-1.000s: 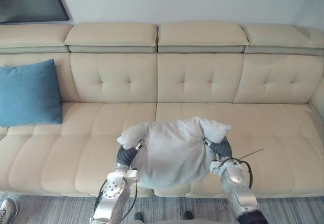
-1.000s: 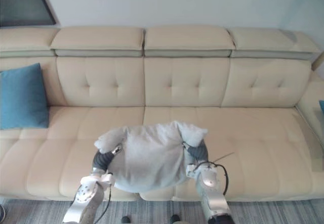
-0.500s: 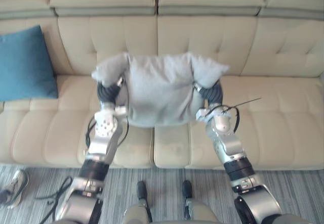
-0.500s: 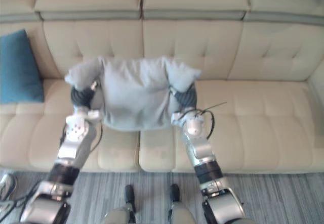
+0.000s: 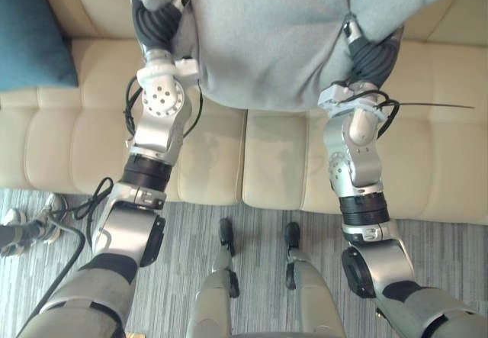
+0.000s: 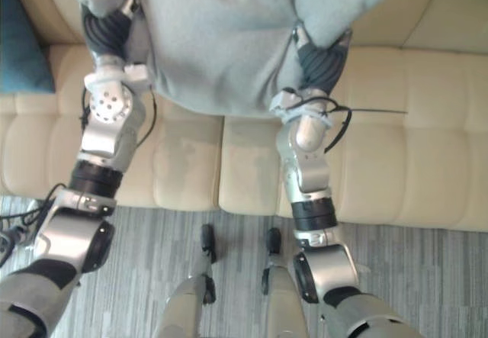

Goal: Pick up cushions and gather them together orderly.

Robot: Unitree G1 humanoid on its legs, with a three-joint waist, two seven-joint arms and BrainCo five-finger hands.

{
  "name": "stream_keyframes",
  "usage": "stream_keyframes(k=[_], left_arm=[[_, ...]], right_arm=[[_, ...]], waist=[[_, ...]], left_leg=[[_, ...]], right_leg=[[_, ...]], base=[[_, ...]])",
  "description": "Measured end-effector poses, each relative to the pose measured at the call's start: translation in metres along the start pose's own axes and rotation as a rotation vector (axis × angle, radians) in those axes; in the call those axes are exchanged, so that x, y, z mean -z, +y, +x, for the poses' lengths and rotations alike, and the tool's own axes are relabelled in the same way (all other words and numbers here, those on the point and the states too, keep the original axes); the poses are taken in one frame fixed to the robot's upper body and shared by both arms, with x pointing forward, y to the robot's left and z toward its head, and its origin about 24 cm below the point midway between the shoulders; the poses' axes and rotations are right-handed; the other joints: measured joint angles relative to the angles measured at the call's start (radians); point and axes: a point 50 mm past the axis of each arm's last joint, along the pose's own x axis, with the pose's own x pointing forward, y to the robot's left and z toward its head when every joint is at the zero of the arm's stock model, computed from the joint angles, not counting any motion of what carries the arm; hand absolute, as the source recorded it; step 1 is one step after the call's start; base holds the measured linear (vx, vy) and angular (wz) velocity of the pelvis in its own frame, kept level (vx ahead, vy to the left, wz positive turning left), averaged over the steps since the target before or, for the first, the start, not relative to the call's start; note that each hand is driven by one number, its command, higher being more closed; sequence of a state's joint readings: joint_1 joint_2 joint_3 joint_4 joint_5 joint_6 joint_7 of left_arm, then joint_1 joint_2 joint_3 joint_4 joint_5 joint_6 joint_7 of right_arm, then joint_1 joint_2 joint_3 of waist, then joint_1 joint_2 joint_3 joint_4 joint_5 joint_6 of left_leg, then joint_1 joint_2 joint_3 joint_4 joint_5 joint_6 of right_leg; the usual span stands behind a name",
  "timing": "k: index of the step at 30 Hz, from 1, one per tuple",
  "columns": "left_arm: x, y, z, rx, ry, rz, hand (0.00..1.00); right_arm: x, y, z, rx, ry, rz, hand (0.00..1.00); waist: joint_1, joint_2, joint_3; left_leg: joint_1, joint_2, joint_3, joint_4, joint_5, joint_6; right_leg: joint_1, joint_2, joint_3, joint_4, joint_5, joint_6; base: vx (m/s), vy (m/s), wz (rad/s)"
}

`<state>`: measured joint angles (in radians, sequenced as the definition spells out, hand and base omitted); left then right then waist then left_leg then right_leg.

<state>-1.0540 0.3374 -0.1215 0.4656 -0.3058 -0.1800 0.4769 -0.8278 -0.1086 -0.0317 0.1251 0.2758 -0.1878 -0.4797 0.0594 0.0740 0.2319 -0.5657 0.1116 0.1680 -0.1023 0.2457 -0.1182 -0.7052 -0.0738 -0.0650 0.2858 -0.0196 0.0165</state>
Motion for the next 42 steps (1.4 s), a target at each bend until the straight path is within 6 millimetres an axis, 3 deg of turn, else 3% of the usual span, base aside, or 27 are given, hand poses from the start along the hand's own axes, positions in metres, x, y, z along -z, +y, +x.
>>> stream_keyframes(k=[3,6,7,17,23,26,29,33,38,40,42], left_arm=[[0.003,-0.006,-0.002,-0.002,0.019,-0.025,1.0],[0.007,-0.011,-0.005,-0.036,0.049,-0.084,1.0],[0.007,-0.011,-0.005,-0.049,0.05,-0.099,0.0],[-0.003,0.02,0.016,-0.178,0.049,-0.159,0.0],[-0.044,0.06,0.053,-0.289,-0.033,-0.27,0.0],[-0.063,0.092,0.064,-0.342,-0.077,-0.281,0.0],[-0.066,0.101,0.068,-0.343,-0.074,-0.302,0.0],[-0.075,0.111,0.07,-0.327,-0.1,-0.297,0.0],[-0.07,0.129,0.038,-0.29,-0.182,-0.209,0.0],[-0.052,0.156,0.002,-0.31,-0.184,-0.132,0.0],[-0.03,0.178,-0.033,-0.339,-0.117,-0.063,0.0]], right_arm=[[0.0,-0.002,0.002,0.031,0.003,0.01,1.0],[-0.002,0.0,0.007,0.049,-0.004,0.021,1.0],[-0.002,0.001,0.006,0.048,-0.003,0.027,0.0],[-0.027,0.006,0.026,0.066,-0.091,0.075,0.0],[-0.061,0.004,0.075,0.054,-0.166,0.065,0.0],[-0.072,-0.004,0.094,0.044,-0.159,0.07,0.0],[-0.062,-0.019,0.105,0.074,-0.075,0.089,0.0],[-0.064,-0.015,0.111,0.004,-0.055,0.038,0.0],[-0.07,-0.029,0.095,-0.035,-0.105,-0.009,0.0],[-0.072,-0.043,0.067,-0.114,-0.161,-0.118,0.0],[-0.061,-0.064,0.041,-0.141,-0.134,-0.214,0.0]], waist=[[-0.001,0.008,0.025],[0.002,0.011,0.071],[0.002,0.011,0.078],[-0.006,0.011,0.089],[-0.006,0.011,0.094],[-0.005,0.011,0.094],[-0.005,0.011,0.094],[-0.007,0.011,0.094],[-0.009,0.012,0.095],[-0.01,0.012,0.095],[-0.014,0.012,0.096]], left_leg=[[-0.041,0.001,-0.017,0.0,0.023,-0.022],[-0.046,0.002,-0.017,0.0,0.035,-0.02],[-0.052,0.003,-0.018,0.0,0.035,-0.02],[-0.064,0.005,0.001,-0.001,-0.011,-0.014],[-0.08,0.012,0.015,0.0,0.019,0.008],[-0.078,0.021,0.023,0.0,0.022,0.005],[-0.051,0.029,0.028,0.0,0.026,0.004],[-0.038,0.034,0.03,0.0,0.035,-0.008],[-0.019,0.033,0.028,0.0,0.039,-0.013],[0.005,0.03,0.03,0.0,0.039,-0.013],[0.032,0.027,0.02,-0.001,0.039,-0.013]], right_leg=[[-0.04,-0.005,-0.017,0.027,-0.005,-0.005],[-0.044,-0.005,-0.023,0.04,-0.015,-0.01],[-0.05,-0.006,-0.028,0.045,-0.021,-0.013],[-0.088,-0.016,-0.027,0.095,-0.039,-0.008],[-0.098,-0.008,-0.03,0.083,-0.033,-0.01],[-0.087,0.001,-0.031,0.057,-0.023,-0.012],[-0.038,0.008,-0.042,0.025,-0.016,-0.016],[-0.005,0.014,-0.046,-0.018,-0.002,-0.017],[0.031,0.014,-0.055,-0.041,0.001,-0.017],[0.053,0.013,-0.047,-0.044,0.0,-0.017],[0.081,0.011,-0.048,-0.045,-0.003,-0.016]], base=[[0.01,-0.036,0.21],[0.02,-0.06,0.11],[0.02,-0.047,0.09],[0.01,-0.026,0.01],[0.04,-0.054,-0.03],[0.05,-0.065,-0.08],[0.08,-0.072,0.04],[0.06,-0.065,-0.01],[0.07,-0.054,0.04],[0.09,-0.065,-0.03],[0.1,-0.063,0.03]])
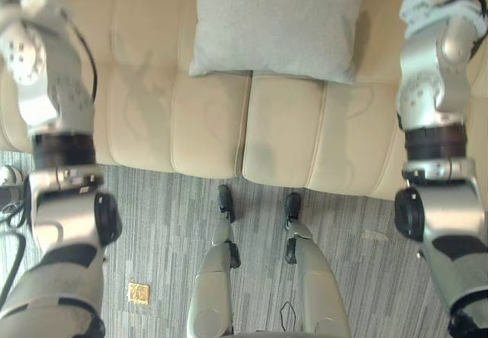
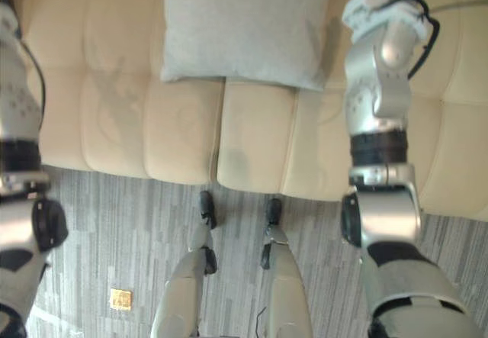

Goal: Pick up cushions and gather them together orderly.

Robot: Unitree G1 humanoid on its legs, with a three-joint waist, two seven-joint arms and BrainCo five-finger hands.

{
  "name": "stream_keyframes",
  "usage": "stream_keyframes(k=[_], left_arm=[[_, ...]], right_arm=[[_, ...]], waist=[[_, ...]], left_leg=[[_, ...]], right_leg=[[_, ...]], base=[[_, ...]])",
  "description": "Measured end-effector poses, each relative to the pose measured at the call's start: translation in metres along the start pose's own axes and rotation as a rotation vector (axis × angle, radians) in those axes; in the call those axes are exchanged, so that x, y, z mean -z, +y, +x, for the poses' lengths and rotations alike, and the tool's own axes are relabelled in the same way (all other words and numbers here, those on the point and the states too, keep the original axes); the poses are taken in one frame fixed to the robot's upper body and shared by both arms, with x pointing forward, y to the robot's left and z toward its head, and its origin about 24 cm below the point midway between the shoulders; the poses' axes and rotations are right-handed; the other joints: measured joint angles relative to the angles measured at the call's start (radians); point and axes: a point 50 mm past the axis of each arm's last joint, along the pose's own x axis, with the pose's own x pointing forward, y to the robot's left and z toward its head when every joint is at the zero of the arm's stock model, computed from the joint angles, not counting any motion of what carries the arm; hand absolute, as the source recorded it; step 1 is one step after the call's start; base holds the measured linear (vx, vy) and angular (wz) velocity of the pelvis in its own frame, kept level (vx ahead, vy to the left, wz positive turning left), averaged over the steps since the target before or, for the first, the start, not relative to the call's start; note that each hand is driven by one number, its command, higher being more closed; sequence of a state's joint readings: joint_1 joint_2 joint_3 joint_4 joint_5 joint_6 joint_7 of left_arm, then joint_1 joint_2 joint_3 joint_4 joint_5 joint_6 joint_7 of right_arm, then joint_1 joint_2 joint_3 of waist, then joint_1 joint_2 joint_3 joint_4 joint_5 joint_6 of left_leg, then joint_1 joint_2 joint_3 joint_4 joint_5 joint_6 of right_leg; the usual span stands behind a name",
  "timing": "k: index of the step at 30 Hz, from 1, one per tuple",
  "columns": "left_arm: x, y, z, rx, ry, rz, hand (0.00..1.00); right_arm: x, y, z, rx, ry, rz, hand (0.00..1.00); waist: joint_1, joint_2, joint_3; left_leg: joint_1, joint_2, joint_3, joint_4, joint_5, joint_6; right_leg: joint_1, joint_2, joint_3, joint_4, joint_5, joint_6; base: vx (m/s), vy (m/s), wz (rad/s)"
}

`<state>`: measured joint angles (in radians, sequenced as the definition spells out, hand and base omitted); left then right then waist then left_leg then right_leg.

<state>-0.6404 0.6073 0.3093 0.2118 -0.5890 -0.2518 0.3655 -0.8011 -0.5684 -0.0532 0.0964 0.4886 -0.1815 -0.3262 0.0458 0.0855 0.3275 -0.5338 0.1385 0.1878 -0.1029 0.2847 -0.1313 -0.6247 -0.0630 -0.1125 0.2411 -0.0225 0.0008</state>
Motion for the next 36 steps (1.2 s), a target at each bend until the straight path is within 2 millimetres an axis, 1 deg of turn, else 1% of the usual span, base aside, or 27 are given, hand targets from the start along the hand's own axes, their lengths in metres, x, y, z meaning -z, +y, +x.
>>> stream_keyframes(k=[1,2,3,4,5,6,8,9,10,11,12,13,15,18,19,20,24,28,29,32,33,34,35,36], left_arm=[[0.011,0.016,-0.018,-0.013,0.048,0.035,0.0],[0.02,0.026,-0.032,-0.021,0.092,0.057,0.0],[0.033,0.041,-0.054,-0.029,0.162,0.086,0.0],[0.044,0.051,-0.074,-0.036,0.222,0.111,0.0],[0.053,0.058,-0.09,-0.054,0.276,0.117,0.0],[0.067,0.066,-0.115,-0.071,0.361,0.127,0.0],[0.094,0.078,-0.166,-0.092,0.547,0.172,0.0],[0.102,0.08,-0.178,-0.092,0.6,0.19,0.0],[0.122,0.084,-0.216,-0.094,0.764,0.209,0.0],[0.131,0.086,-0.234,-0.098,0.84,0.227,0.0],[0.139,0.093,-0.265,-0.104,0.961,0.266,0.0],[0.143,0.103,-0.294,-0.123,1.069,0.298,0.0],[0.143,0.12,-0.339,-0.157,1.241,0.349,0.0],[0.129,0.145,-0.41,-0.249,1.499,0.412,0.0],[0.126,0.147,-0.418,-0.253,1.53,0.422,0.0],[0.121,0.151,-0.433,-0.244,1.598,0.453,0.0],[0.121,0.155,-0.442,-0.177,1.668,0.512,0.0],[0.123,0.155,-0.445,-0.141,1.706,0.526,0.0],[0.123,0.155,-0.444,-0.128,1.707,0.533,0.0],[0.124,0.156,-0.443,-0.119,1.713,0.551,0.0],[0.127,0.156,-0.438,-0.108,1.701,0.562,0.0],[0.129,0.153,-0.435,-0.103,1.691,0.563,0.0],[0.134,0.147,-0.433,-0.089,1.679,0.559,0.0],[0.135,0.145,-0.431,-0.087,1.671,0.553,0.0]], right_arm=[[0.011,-0.011,-0.021,-0.011,0.047,-0.048,0.0],[0.022,-0.02,-0.038,-0.013,0.099,-0.081,0.0],[0.038,-0.031,-0.065,-0.015,0.189,-0.12,0.0],[0.053,-0.039,-0.088,-0.009,0.273,-0.126,0.0],[0.063,-0.043,-0.108,0.005,0.338,-0.123,0.0],[0.078,-0.045,-0.137,0.009,0.437,-0.12,0.0],[0.104,-0.038,-0.189,-0.016,0.63,-0.092,0.0],[0.111,-0.036,-0.202,-0.02,0.68,-0.091,0.0],[0.126,-0.03,-0.244,-0.035,0.838,-0.08,0.0],[0.133,-0.027,-0.263,-0.041,0.911,-0.073,0.0],[0.139,-0.021,-0.294,-0.054,1.029,-0.062,0.0],[0.143,-0.016,-0.318,-0.058,1.118,-0.039,0.0],[0.143,-0.015,-0.353,-0.059,1.24,-0.038,0.0],[0.139,-0.028,-0.398,-0.026,1.407,-0.077,0.0],[0.138,-0.031,-0.403,-0.016,1.428,-0.086,0.0],[0.138,-0.038,-0.415,0.019,1.477,-0.1,0.0],[0.133,-0.052,-0.436,0.048,1.569,-0.161,0.0],[0.127,-0.062,-0.456,0.076,1.655,-0.2,0.0],[0.127,-0.063,-0.457,0.088,1.664,-0.202,0.0],[0.132,-0.06,-0.452,0.08,1.655,-0.204,0.0],[0.135,-0.057,-0.451,0.071,1.657,-0.206,0.0],[0.136,-0.053,-0.451,0.068,1.655,-0.208,0.0],[0.139,-0.051,-0.447,0.066,1.644,-0.207,0.0],[0.14,-0.05,-0.444,0.065,1.637,-0.204,0.0]], waist=[[-0.001,0.0,0.0],[-0.002,0.0,0.0],[-0.008,-0.001,0.0],[-0.009,-0.001,0.0],[-0.01,-0.002,-0.001],[-0.011,-0.003,-0.002],[-0.009,-0.003,-0.005],[-0.01,-0.009,-0.008],[-0.015,-0.033,-0.023],[-0.016,-0.042,-0.028],[-0.015,-0.059,-0.041],[-0.014,-0.072,-0.066],[-0.014,-0.082,-0.114],[-0.015,-0.083,-0.197],[-0.015,-0.082,-0.209],[-0.015,-0.08,-0.23],[-0.021,-0.079,-0.256],[-0.027,-0.095,-0.278],[-0.026,-0.098,-0.281],[-0.02,-0.107,-0.275],[-0.018,-0.116,-0.264],[-0.018,-0.119,-0.261],[-0.01,-0.098,-0.256],[-0.013,-0.095,-0.251]], left_leg=[[0.02,-0.005,-0.007,0.0,0.0,0.0],[0.035,-0.011,-0.009,0.0,0.0,0.0],[0.061,-0.017,-0.016,-0.001,0.0,0.0],[0.079,-0.024,-0.022,-0.001,0.0,0.0],[0.093,-0.027,-0.028,-0.001,-0.001,0.001],[0.113,-0.026,-0.033,-0.001,-0.015,0.004],[0.161,-0.011,-0.031,-0.001,-0.091,0.023],[0.168,-0.014,-0.031,-0.001,-0.101,0.022],[0.19,-0.024,-0.03,-0.001,-0.107,0.026],[0.208,-0.025,-0.029,-0.001,-0.113,0.025],[0.24,-0.028,-0.016,-0.001,-0.127,0.026],[0.262,-0.029,-0.001,0.0,-0.137,0.032],[0.299,-0.029,0.021,0.0,-0.153,0.035],[0.376,-0.029,0.069,0.0,-0.18,0.037],[0.387,-0.028,0.078,0.0,-0.185,0.037],[0.414,-0.026,0.097,0.0,-0.195,0.032],[0.479,-0.026,0.107,0.0,-0.209,0.028],[0.521,-0.026,0.116,0.0,-0.221,0.023],[0.525,-0.026,0.126,0.0,-0.222,0.024],[0.532,-0.022,0.184,0.02,-0.236,0.029],[0.524,-0.015,0.206,0.053,-0.254,0.033],[0.5,-0.007,0.216,0.094,-0.268,0.044],[0.459,0.04,0.237,0.131,-0.28,0.068],[0.449,0.048,0.235,0.145,-0.278,0.064]], right_leg=[[0.021,-0.003,-0.003,0.0,-0.005,0.0],[0.039,-0.007,-0.007,0.001,-0.014,0.0],[0.069,-0.016,-0.015,0.003,-0.033,0.002],[0.089,-0.02,-0.019,0.008,-0.039,0.004],[0.104,-0.024,-0.022,0.009,-0.05,0.005],[0.118,-0.024,-0.023,0.021,-0.058,0.006],[0.138,-0.011,-0.023,0.058,-0.084,0.008],[0.141,-0.014,-0.022,0.071,-0.093,0.011],[0.155,-0.026,-0.017,0.087,-0.107,0.018],[0.172,-0.027,-0.012,0.086,-0.11,0.022],[0.2,-0.03,-0.001,0.083,-0.114,0.029],[0.223,-0.03,0.007,0.069,-0.117,0.038],[0.265,-0.027,0.021,0.037,-0.111,0.046],[0.34,-0.018,0.062,-0.019,-0.096,0.055],[0.349,-0.016,0.069,-0.027,-0.092,0.053],[0.376,-0.011,0.085,-0.047,-0.081,0.048],[0.449,-0.005,0.094,-0.076,-0.072,0.049],[0.491,-0.001,0.104,-0.09,-0.07,0.05],[0.491,0.0,0.115,-0.089,-0.066,0.052],[0.473,0.013,0.168,-0.09,-0.03,0.061],[0.467,0.011,0.178,-0.089,-0.014,0.068],[0.453,0.013,0.177,-0.088,0.012,0.08],[0.44,0.026,0.162,-0.087,0.045,0.095],[0.421,0.022,0.133,-0.005,0.009,0.073]], base=[[0.08,-0.043,0.11],[0.07,-0.044,0.23],[0.05,-0.033,0.24],[0.05,-0.036,0.24],[0.03,-0.029,0.12],[0.04,-0.025,-0.02],[0.01,0.001,-0.13],[-0.01,0.039,0.04],[0.0,0.043,0.09],[0.02,0.039,0.03],[0.03,0.029,-0.14],[0.04,0.03,-0.22],[0.09,0.03,-0.29],[0.13,0.022,-0.45],[0.12,0.005,-0.49],[0.09,0.003,-0.35],[0.1,-0.006,-0.17],[0.06,-0.001,-0.07],[0.02,0.007,-0.33],[-0.03,0.018,-0.59],[-0.1,0.024,-0.51],[-0.15,0.009,-0.51],[-0.14,0.008,-0.29],[-0.13,-0.004,-0.09]])
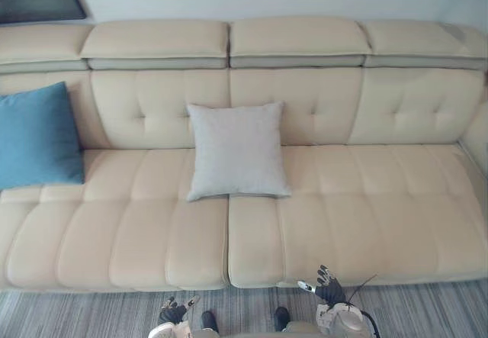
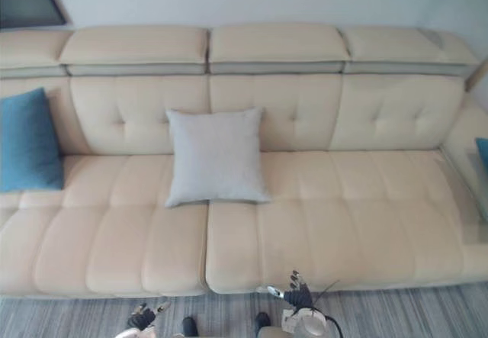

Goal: Pick up cushions and gather them together orderly.

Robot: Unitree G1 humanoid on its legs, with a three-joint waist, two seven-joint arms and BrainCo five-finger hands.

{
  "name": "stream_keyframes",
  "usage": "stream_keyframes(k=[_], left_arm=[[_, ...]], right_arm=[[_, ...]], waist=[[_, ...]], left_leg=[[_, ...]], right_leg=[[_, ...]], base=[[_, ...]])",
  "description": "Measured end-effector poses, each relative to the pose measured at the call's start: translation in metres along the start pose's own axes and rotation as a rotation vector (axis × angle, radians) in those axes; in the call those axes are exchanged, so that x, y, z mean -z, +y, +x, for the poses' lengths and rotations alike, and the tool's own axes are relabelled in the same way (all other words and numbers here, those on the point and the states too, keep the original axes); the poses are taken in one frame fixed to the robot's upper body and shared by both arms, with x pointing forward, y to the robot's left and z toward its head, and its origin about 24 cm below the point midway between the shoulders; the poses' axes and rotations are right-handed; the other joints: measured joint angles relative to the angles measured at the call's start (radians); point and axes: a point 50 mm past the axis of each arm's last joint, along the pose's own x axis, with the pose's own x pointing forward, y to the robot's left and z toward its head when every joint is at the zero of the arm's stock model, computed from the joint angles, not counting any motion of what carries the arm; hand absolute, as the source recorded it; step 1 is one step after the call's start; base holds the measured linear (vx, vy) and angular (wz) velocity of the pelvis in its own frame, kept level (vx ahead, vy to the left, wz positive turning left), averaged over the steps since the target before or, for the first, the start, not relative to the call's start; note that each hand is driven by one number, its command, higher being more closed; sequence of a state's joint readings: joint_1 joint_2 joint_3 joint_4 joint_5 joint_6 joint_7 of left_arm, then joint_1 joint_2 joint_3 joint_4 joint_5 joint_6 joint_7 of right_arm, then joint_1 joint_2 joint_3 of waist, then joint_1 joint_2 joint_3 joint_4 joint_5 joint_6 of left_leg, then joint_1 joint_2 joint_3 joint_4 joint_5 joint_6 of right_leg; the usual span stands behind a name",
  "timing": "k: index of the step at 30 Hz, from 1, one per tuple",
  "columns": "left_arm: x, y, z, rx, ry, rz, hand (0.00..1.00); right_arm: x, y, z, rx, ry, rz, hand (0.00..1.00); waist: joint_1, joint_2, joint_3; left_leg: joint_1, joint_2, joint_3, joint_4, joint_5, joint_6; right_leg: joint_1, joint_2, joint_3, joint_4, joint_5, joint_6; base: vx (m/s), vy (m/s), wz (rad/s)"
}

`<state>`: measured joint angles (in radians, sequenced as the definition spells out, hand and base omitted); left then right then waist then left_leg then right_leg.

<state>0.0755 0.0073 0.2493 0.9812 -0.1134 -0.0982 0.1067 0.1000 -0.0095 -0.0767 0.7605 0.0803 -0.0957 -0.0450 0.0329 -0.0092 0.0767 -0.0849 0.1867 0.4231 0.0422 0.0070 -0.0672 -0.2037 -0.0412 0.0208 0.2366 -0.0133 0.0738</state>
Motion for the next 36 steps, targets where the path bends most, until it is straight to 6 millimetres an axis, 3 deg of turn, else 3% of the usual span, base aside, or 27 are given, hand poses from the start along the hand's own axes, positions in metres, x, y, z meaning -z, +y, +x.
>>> stream_keyframes(k=[1,2,4,5,6,7,8,10,11,12,14,16,17,19,21,22,23,25,30,32,33,34,35,36], left_arm=[[-0.002,-0.004,0.0,0.01,-0.006,0.002,0.0],[-0.003,-0.004,0.0,0.006,-0.012,-0.001,0.0],[-0.005,0.001,0.0,-0.006,-0.021,0.004,0.0],[-0.006,0.003,0.0,-0.013,-0.028,0.001,0.0],[-0.006,0.005,0.001,-0.021,-0.024,-0.006,0.0],[-0.002,0.002,-0.001,-0.022,-0.014,-0.018,0.0],[0.003,-0.002,-0.003,-0.022,-0.001,-0.032,0.0],[0.0,-0.005,-0.002,-0.011,-0.011,-0.021,0.0],[-0.002,-0.007,-0.001,-0.007,-0.011,-0.03,0.0],[0.002,-0.009,-0.002,-0.004,0.004,-0.046,0.0],[0.004,-0.007,-0.003,-0.01,0.008,-0.047,0.0],[0.006,-0.002,-0.003,-0.022,0.01,-0.05,0.0],[0.005,-0.002,-0.003,-0.022,0.009,-0.05,0.0],[0.007,0.0,-0.004,-0.035,0.014,-0.081,0.0],[0.012,0.003,-0.006,-0.049,0.031,-0.107,0.0],[0.011,0.008,-0.005,-0.061,0.027,-0.097,0.0],[0.012,0.012,-0.005,-0.07,0.029,-0.092,0.0],[0.013,0.018,-0.005,-0.083,0.031,-0.081,0.0],[0.009,0.008,-0.001,-0.046,0.05,-0.043,0.0],[0.013,0.002,-0.003,-0.027,0.06,-0.033,0.0],[0.014,0.0,-0.003,-0.024,0.063,-0.031,0.0],[0.015,-0.003,-0.003,-0.015,0.066,-0.032,0.0],[0.014,-0.004,-0.003,-0.01,0.063,-0.022,0.0],[0.014,-0.004,-0.003,-0.009,0.062,-0.016,0.0]], right_arm=[[0.004,0.002,-0.001,-0.003,0.015,0.007,0.0],[0.006,0.004,-0.002,-0.007,0.023,0.011,0.0],[0.006,0.005,-0.002,-0.008,0.022,0.01,0.0],[0.005,0.005,-0.001,-0.007,0.021,0.009,0.0],[-0.005,0.006,0.003,-0.011,-0.005,0.003,0.0],[-0.006,0.003,0.004,-0.004,-0.01,-0.004,0.0],[-0.011,-0.001,0.005,0.013,-0.022,-0.014,0.0],[-0.018,0.001,0.008,0.009,-0.041,-0.014,0.0],[-0.022,0.0,0.01,0.012,-0.054,-0.02,0.0],[-0.019,-0.004,0.009,0.024,-0.043,-0.029,0.0],[-0.01,-0.007,0.006,0.036,-0.011,-0.03,0.0],[-0.012,-0.007,0.007,0.04,-0.015,-0.023,0.0],[-0.012,-0.007,0.007,0.041,-0.015,-0.023,0.0],[-0.013,-0.005,0.007,0.035,-0.017,-0.019,0.0],[-0.013,-0.001,0.008,0.029,-0.019,-0.012,0.0],[-0.011,0.003,0.007,0.023,-0.011,-0.001,0.0],[-0.008,0.006,0.006,0.015,-0.001,0.004,0.0],[-0.005,0.016,0.005,-0.003,0.014,0.025,0.0],[0.004,0.005,0.004,0.044,0.048,0.06,0.0],[0.007,0.002,0.004,0.055,0.064,0.065,0.0],[0.007,0.002,0.004,0.054,0.07,0.062,0.0],[0.006,0.004,0.007,0.045,0.077,0.055,0.0],[0.005,0.006,0.008,0.04,0.081,0.053,0.0],[0.005,0.007,0.008,0.038,0.082,0.055,0.0]], waist=[[0.001,0.005,0.003],[0.001,-0.008,-0.001],[0.01,-0.034,-0.018],[0.014,-0.044,-0.023],[0.026,-0.041,-0.018],[0.032,-0.021,-0.026],[0.048,0.018,-0.034],[0.054,0.017,-0.015],[0.052,0.051,0.003],[0.049,0.063,0.016],[0.049,0.058,0.014],[0.04,0.031,0.023],[0.036,0.029,0.023],[0.039,0.022,0.021],[0.039,0.026,0.018],[0.036,0.005,0.007],[0.032,0.003,0.0],[0.022,-0.024,-0.027],[0.008,-0.012,-0.034],[0.007,0.012,-0.034],[0.007,0.019,-0.034],[0.009,0.032,-0.035],[0.009,0.038,-0.032],[0.01,0.045,-0.027]], left_leg=[[-0.005,0.009,-0.012,0.015,-0.002,0.005],[-0.008,0.009,-0.024,0.021,0.009,0.004],[-0.041,0.011,-0.037,0.063,0.026,-0.007],[-0.062,0.017,-0.041,0.085,0.031,-0.011],[-0.083,0.034,-0.044,0.093,0.049,-0.015],[-0.095,0.051,-0.053,0.087,0.055,-0.005],[-0.118,0.078,-0.055,0.084,0.081,-0.003],[-0.155,0.084,-0.053,0.082,0.117,-0.041],[-0.176,0.105,-0.074,0.074,0.146,-0.048],[-0.171,0.108,-0.091,0.061,0.16,-0.057],[-0.152,0.091,-0.106,0.086,0.136,-0.056],[-0.14,0.042,-0.138,0.222,0.021,-0.039],[-0.139,0.037,-0.146,0.251,-0.007,-0.039],[-0.121,0.005,-0.224,0.375,-0.146,-0.05],[-0.076,-0.018,-0.297,0.355,-0.214,-0.068],[-0.055,-0.033,-0.255,0.319,-0.223,-0.056],[-0.05,-0.038,-0.226,0.3,-0.221,-0.046],[-0.028,-0.048,-0.151,0.251,-0.219,-0.04],[0.011,-0.06,-0.066,0.224,-0.211,-0.025],[0.021,-0.048,-0.029,0.221,-0.211,-0.024],[0.021,-0.042,-0.018,0.219,-0.212,-0.024],[0.024,-0.022,0.022,0.201,-0.211,-0.024],[0.036,0.001,0.086,0.192,-0.21,-0.023],[0.05,0.021,0.125,0.185,-0.207,-0.024]], right_leg=[[-0.035,-0.031,-0.061,0.243,-0.1,-0.018],[-0.017,-0.069,-0.082,0.372,-0.134,0.001],[0.039,-0.139,-0.09,0.443,-0.15,0.019],[0.052,-0.151,-0.087,0.425,-0.168,0.041],[0.05,-0.114,-0.107,0.371,-0.178,0.048],[0.06,-0.094,-0.113,0.321,-0.178,0.049],[0.11,-0.058,-0.125,0.204,-0.206,0.039],[0.12,-0.048,-0.139,0.11,-0.267,0.012],[0.12,-0.028,-0.161,0.073,-0.263,-0.018],[0.115,-0.019,-0.18,0.076,-0.258,-0.026],[0.119,-0.037,-0.186,0.077,-0.254,-0.042],[0.116,-0.074,-0.159,0.055,-0.228,-0.041],[0.114,-0.077,-0.153,0.047,-0.219,-0.039],[0.091,-0.083,-0.086,0.039,-0.195,-0.02],[0.076,-0.072,-0.02,0.038,-0.178,-0.002],[0.065,-0.082,0.031,0.025,-0.158,0.003],[0.062,-0.088,0.047,0.004,-0.139,0.009],[0.062,-0.096,0.041,-0.063,-0.062,0.011],[0.059,-0.086,0.102,-0.145,0.006,0.011],[0.025,-0.064,0.132,-0.142,0.03,0.003],[0.011,-0.057,0.119,-0.142,0.043,-0.003],[-0.027,-0.031,0.046,-0.146,0.093,-0.032],[-0.041,-0.013,-0.092,-0.174,0.132,-0.089],[-0.041,-0.019,-0.195,-0.173,0.106,-0.136]], base=[[-0.07,-0.035,0.17],[-0.08,-0.072,0.23],[-0.12,-0.171,0.18],[-0.22,-0.249,0.01],[-0.22,-0.203,-0.13],[-0.21,-0.184,-0.25],[-0.21,-0.193,-0.27],[-0.28,-0.2,-0.18],[-0.34,-0.138,0.13],[-0.39,-0.094,0.25],[-0.25,0.013,0.06],[-0.14,0.06,-0.14],[-0.14,0.131,-0.25],[-0.1,0.208,-0.65],[-0.04,0.231,-1.06],[-0.03,0.212,-1.08],[-0.02,0.182,-0.93],[0.0,0.168,-0.9],[0.06,0.086,-0.59],[0.07,-0.001,-0.91],[0.04,-0.033,-1.29],[0.03,-0.044,-1.48],[0.04,-0.085,-1.61],[0.02,-0.109,-1.42]])
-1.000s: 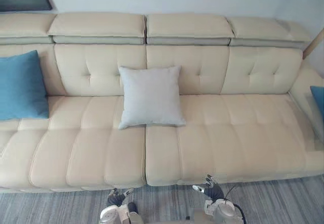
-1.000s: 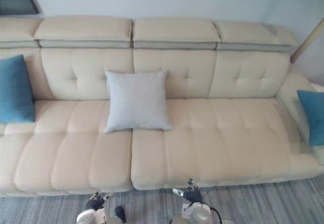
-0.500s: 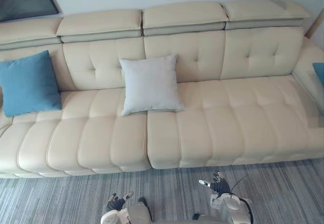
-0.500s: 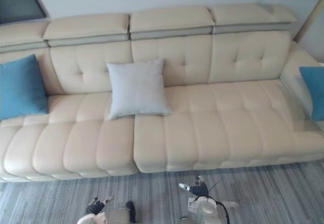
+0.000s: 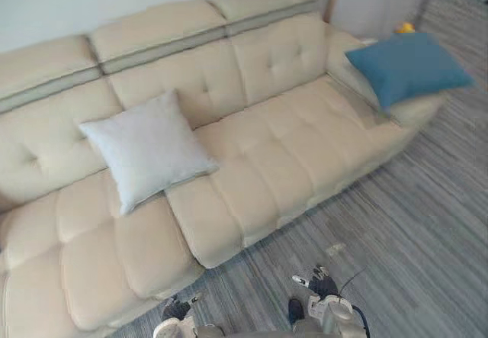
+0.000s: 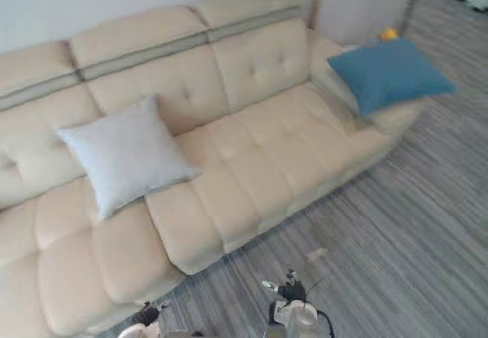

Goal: Pick up cushions and gather them together orderly.

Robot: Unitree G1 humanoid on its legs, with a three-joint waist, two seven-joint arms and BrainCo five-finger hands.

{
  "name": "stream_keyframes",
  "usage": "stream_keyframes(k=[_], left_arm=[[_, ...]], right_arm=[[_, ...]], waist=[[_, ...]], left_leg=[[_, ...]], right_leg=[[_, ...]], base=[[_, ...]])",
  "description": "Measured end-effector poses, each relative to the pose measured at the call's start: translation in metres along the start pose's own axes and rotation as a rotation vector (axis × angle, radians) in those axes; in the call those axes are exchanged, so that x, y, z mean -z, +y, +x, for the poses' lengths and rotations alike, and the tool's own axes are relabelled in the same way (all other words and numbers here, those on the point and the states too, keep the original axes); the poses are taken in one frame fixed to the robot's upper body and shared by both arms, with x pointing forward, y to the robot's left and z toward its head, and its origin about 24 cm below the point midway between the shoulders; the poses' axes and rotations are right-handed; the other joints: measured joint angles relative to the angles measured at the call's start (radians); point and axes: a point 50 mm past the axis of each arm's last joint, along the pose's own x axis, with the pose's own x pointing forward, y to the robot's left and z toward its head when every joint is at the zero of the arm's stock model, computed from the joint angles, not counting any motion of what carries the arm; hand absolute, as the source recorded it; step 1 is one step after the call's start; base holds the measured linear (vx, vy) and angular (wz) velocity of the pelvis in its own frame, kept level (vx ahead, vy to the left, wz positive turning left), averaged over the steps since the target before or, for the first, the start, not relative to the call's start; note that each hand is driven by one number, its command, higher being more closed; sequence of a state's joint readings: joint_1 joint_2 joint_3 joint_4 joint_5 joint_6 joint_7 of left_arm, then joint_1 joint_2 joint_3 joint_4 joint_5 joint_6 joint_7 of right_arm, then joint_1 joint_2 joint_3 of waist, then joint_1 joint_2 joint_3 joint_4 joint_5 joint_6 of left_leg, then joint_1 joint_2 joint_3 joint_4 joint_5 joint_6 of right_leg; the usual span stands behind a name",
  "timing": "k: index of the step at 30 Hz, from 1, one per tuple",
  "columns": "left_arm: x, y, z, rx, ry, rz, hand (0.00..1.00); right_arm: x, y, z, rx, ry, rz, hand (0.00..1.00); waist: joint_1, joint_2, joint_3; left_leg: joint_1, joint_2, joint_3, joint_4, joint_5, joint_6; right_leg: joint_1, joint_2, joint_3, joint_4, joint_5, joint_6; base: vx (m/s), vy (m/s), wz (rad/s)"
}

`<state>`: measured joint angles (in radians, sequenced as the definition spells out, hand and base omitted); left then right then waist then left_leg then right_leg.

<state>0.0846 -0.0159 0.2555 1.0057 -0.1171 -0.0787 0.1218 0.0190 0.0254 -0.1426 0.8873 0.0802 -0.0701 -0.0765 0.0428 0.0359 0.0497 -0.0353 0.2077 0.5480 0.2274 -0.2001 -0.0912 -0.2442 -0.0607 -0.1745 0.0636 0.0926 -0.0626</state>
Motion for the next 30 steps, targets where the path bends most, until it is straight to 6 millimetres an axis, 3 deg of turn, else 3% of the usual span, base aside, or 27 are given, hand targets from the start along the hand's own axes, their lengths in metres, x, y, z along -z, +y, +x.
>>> stream_keyframes(k=[1,2,5,6,7,8,9,10,12,14,17,19,20,21,22,23,24,25,26,27,28,30], left_arm=[[0.001,0.0,0.0,0.004,0.002,0.01,0.0],[0.003,-0.002,-0.001,0.015,0.005,0.02,0.0],[0.005,-0.002,-0.001,0.023,0.016,0.024,0.0],[0.003,0.0,-0.001,0.02,0.006,0.026,0.0],[0.001,0.003,-0.001,0.009,-0.002,0.034,0.0],[0.002,0.003,-0.001,0.008,0.001,0.032,0.0],[0.002,0.003,-0.002,0.009,-0.007,0.024,0.0],[-0.005,0.007,0.0,-0.007,-0.031,0.022,0.0],[-0.007,0.006,0.0,-0.005,-0.043,0.008,0.0],[-0.011,0.003,-0.001,0.003,-0.062,0.001,0.0],[-0.012,-0.001,-0.001,0.006,-0.069,-0.005,0.0],[-0.012,-0.001,-0.001,0.007,-0.069,-0.005,0.0],[-0.011,-0.002,-0.001,0.009,-0.064,-0.001,0.0],[-0.009,0.001,-0.001,0.004,-0.059,0.01,0.0],[-0.01,0.004,-0.001,-0.002,-0.059,0.017,0.0],[-0.01,0.009,0.0,-0.014,-0.058,0.028,0.0],[-0.01,0.011,0.0,-0.017,-0.058,0.037,0.0],[-0.011,0.01,0.0,-0.013,-0.056,0.063,0.0],[-0.011,0.009,0.001,-0.009,-0.054,0.075,0.0],[-0.011,0.006,0.001,0.0,-0.052,0.089,0.0],[-0.013,0.003,0.001,0.011,-0.058,0.101,0.0],[-0.013,0.001,0.001,0.019,-0.061,0.11,0.0]], right_arm=[[0.0,-0.004,0.0,0.014,0.0,0.011,0.0],[0.01,-0.015,-0.003,0.051,0.029,0.026,0.0],[0.015,-0.026,-0.006,0.082,0.041,0.029,0.0],[0.02,-0.03,-0.008,0.093,0.052,0.033,0.0],[0.023,-0.028,-0.009,0.091,0.062,0.038,0.0],[0.022,-0.029,-0.009,0.093,0.058,0.038,0.0],[0.018,-0.033,-0.008,0.105,0.039,0.041,0.0],[0.018,-0.037,-0.008,0.123,0.044,0.052,0.0],[0.02,-0.034,-0.008,0.122,0.053,0.084,0.0],[0.021,-0.032,-0.008,0.118,0.057,0.098,0.0],[0.022,-0.033,-0.009,0.12,0.06,0.1,0.0],[0.022,-0.033,-0.009,0.121,0.06,0.098,0.0],[0.023,-0.035,-0.009,0.126,0.063,0.093,0.0],[0.026,-0.035,-0.01,0.127,0.074,0.088,0.0],[0.028,-0.033,-0.011,0.124,0.081,0.091,0.0],[0.038,-0.029,-0.014,0.118,0.113,0.102,0.0],[0.041,-0.026,-0.015,0.115,0.122,0.108,0.0],[0.04,-0.024,-0.015,0.107,0.117,0.113,0.0],[0.041,-0.024,-0.016,0.107,0.119,0.112,0.0],[0.037,-0.024,-0.015,0.104,0.103,0.113,0.0],[0.034,-0.024,-0.014,0.103,0.087,0.113,0.0],[0.032,-0.023,-0.013,0.098,0.083,0.108,0.0]], waist=[[-0.004,-0.006,0.004],[-0.009,0.002,0.01],[-0.014,0.006,0.018],[-0.016,-0.005,0.025],[-0.01,-0.015,0.035],[0.001,0.013,0.031],[0.006,0.005,0.046],[0.019,0.021,0.063],[0.019,0.007,0.067],[0.024,-0.006,0.073],[0.027,-0.006,0.071],[0.033,-0.005,0.067],[0.039,0.001,0.053],[0.045,-0.008,0.026],[0.046,-0.02,0.015],[0.045,-0.053,-0.005],[0.049,-0.065,-0.012],[0.048,-0.068,-0.011],[0.045,-0.067,-0.008],[0.038,-0.062,-0.002],[0.036,-0.047,0.017],[0.035,-0.051,0.017]], left_leg=[[0.038,-0.002,0.053,-0.013,0.001,-0.003],[0.091,-0.009,0.096,-0.035,0.006,-0.013],[0.143,0.004,0.097,-0.018,0.015,-0.031],[0.12,0.054,0.08,0.126,0.009,-0.043],[0.054,0.124,0.022,0.33,0.033,-0.012],[0.016,0.162,-0.03,0.413,0.064,0.036],[-0.077,0.198,-0.151,0.611,0.114,0.092],[-0.13,0.184,-0.258,0.712,0.045,0.035],[-0.22,0.124,-0.3,0.714,-0.031,0.022],[-0.272,0.072,-0.313,0.578,-0.039,0.028],[-0.278,-0.019,-0.428,0.178,0.012,-0.003],[-0.28,-0.028,-0.454,0.103,0.043,0.008],[-0.279,-0.03,-0.468,0.063,0.092,0.023],[-0.274,-0.037,-0.463,0.076,0.146,0.003],[-0.273,-0.044,-0.444,0.086,0.132,0.007],[-0.257,-0.061,-0.391,0.101,0.095,0.013],[-0.236,-0.075,-0.361,0.104,0.067,0.023],[-0.196,-0.091,-0.336,0.104,0.04,0.037],[-0.174,-0.098,-0.332,0.104,0.028,0.043],[-0.127,-0.106,-0.326,0.104,-0.001,0.052],[-0.058,-0.108,-0.319,0.103,-0.037,0.06],[0.008,-0.107,-0.309,0.084,-0.07,0.062]], right_leg=[[0.003,-0.035,-0.22,0.06,-0.091,-0.029],[0.021,-0.074,-0.342,0.107,-0.11,-0.017],[0.034,-0.041,-0.285,0.126,-0.138,0.009],[0.035,-0.019,-0.25,0.124,-0.152,0.008],[0.063,0.019,-0.221,0.082,-0.176,0.031],[0.098,0.043,-0.223,0.051,-0.19,0.052],[0.108,0.044,-0.203,0.162,-0.229,-0.005],[0.133,0.062,-0.163,0.181,-0.262,-0.032],[0.143,0.062,-0.117,0.19,-0.271,-0.043],[0.153,0.061,-0.055,0.187,-0.278,-0.032],[0.176,0.074,0.052,0.171,-0.298,0.001],[0.176,0.083,0.087,0.169,-0.303,0.011],[0.174,0.097,0.134,0.17,-0.317,0.029],[0.174,0.094,0.188,0.178,-0.333,0.058],[0.173,0.083,0.203,0.179,-0.34,0.067],[0.164,0.047,0.233,0.215,-0.349,0.092],[0.137,0.034,0.253,0.287,-0.358,0.114],[0.095,0.016,0.264,0.426,-0.362,0.166],[0.069,0.008,0.261,0.508,-0.351,0.19],[0.024,-0.002,0.242,0.668,-0.301,0.248],[-0.021,-0.03,0.208,0.822,-0.25,0.261],[-0.059,-0.066,0.134,0.902,-0.279,0.202]], base=[[0.03,-0.109,-1.31],[0.02,-0.069,-1.2],[0.08,-0.156,-0.99],[0.05,-0.237,-1.26],[0.05,-0.238,-1.25],[0.18,-0.226,-1.25],[0.36,-0.127,-1.28],[0.34,-0.08,-1.3],[0.21,-0.008,-1.02],[0.21,-0.016,-0.96],[0.26,0.068,-1.02],[0.36,0.158,-0.92],[0.45,0.227,-1.15],[0.48,0.243,-1.11],[0.51,0.24,-0.93],[0.49,0.215,-0.63],[0.47,0.21,-0.69],[0.41,0.196,-0.42],[0.36,0.173,-0.23],[0.42,0.167,-0.05],[0.35,0.107,-0.01],[0.37,0.031,-0.11]])
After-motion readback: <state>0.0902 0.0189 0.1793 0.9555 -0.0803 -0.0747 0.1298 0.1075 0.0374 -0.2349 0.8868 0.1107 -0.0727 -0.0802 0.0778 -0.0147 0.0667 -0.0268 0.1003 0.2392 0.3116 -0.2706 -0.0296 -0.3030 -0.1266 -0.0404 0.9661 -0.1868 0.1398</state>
